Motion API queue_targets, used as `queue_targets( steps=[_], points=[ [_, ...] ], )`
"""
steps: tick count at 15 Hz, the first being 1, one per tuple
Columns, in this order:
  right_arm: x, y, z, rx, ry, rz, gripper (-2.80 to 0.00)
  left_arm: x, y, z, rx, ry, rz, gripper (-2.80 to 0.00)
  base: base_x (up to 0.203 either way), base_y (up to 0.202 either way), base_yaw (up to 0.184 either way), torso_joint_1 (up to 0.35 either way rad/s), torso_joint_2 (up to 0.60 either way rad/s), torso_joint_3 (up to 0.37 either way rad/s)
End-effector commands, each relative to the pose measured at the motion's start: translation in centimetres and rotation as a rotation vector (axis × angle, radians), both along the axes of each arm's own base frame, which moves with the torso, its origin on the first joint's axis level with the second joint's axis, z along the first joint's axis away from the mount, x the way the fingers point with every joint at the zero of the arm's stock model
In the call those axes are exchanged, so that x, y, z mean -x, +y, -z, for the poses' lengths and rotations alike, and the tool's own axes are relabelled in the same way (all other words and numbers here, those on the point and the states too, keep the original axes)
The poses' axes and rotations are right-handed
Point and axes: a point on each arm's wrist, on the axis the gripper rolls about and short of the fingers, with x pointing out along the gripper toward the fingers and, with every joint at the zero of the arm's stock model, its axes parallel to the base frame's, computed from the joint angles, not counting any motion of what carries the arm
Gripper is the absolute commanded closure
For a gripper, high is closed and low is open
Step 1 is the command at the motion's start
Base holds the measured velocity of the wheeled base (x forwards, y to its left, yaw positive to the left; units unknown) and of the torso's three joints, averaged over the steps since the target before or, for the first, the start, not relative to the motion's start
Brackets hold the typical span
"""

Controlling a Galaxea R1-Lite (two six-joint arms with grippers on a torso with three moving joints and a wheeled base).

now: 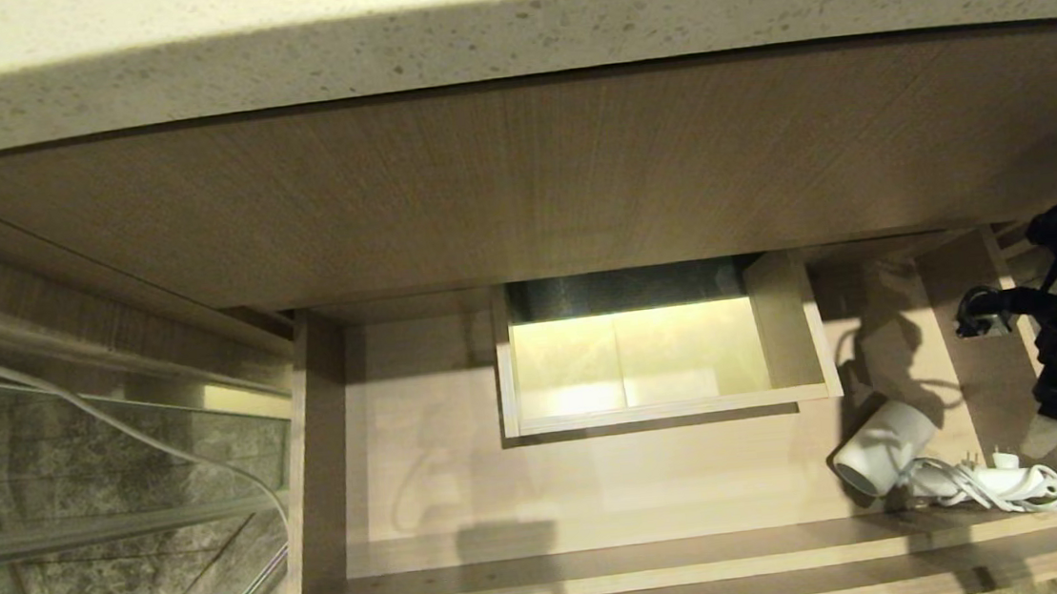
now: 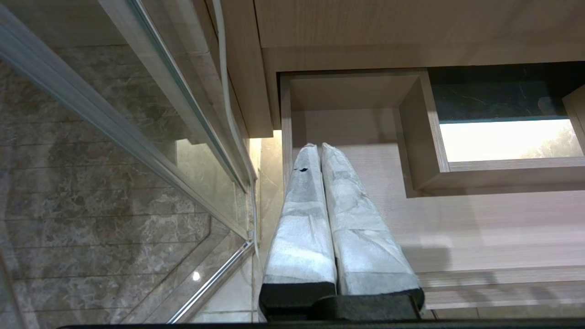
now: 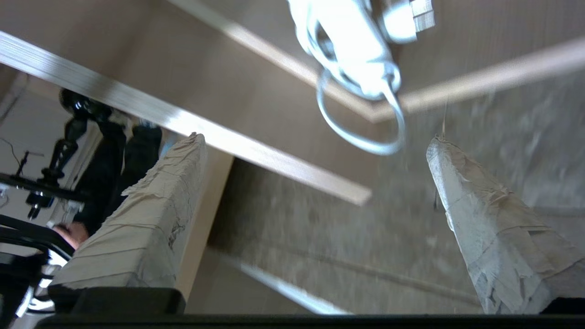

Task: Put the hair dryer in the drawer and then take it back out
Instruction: Close the drawer

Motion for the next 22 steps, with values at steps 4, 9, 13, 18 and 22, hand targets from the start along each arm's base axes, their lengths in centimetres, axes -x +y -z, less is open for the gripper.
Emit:
queue_targets(
  steps=[4,9,13,18,22],
  points=[
    [1.2,-3.1,1.6,0.032,0.079,0.09,-2.8,-0.4,0.0,1.1,0.0,0.038,0.0,0.0,0.0,0.0,0.0,0.0,0.0,0.0],
    [1.9,-5.1,2.7,0.053,0.124,0.158,-2.8,-0.4,0.0,1.1,0.0,0.038,0.0,0.0,0.0,0.0,0.0,0.0,0.0,0.0],
    [2.4,-6.2,3.7,0.038,0.158,0.19,-2.8,-0.4,0.0,1.1,0.001,0.038,0.0,0.0,0.0,0.0,0.0,0.0,0.0,0.0],
    [2.0,-7.3,5.8,0.016,0.198,0.229,-2.8,-0.4,0.0,1.1,0.001,0.038,0.0,0.0,0.0,0.0,0.0,0.0,0.0,0.0],
    [1.7,-8.0,7.3,0.001,0.222,0.251,-2.8,-0.4,0.0,1.1,0.0,0.038,0.0,0.0,0.0,0.0,0.0,0.0,0.0,0.0]
  ],
)
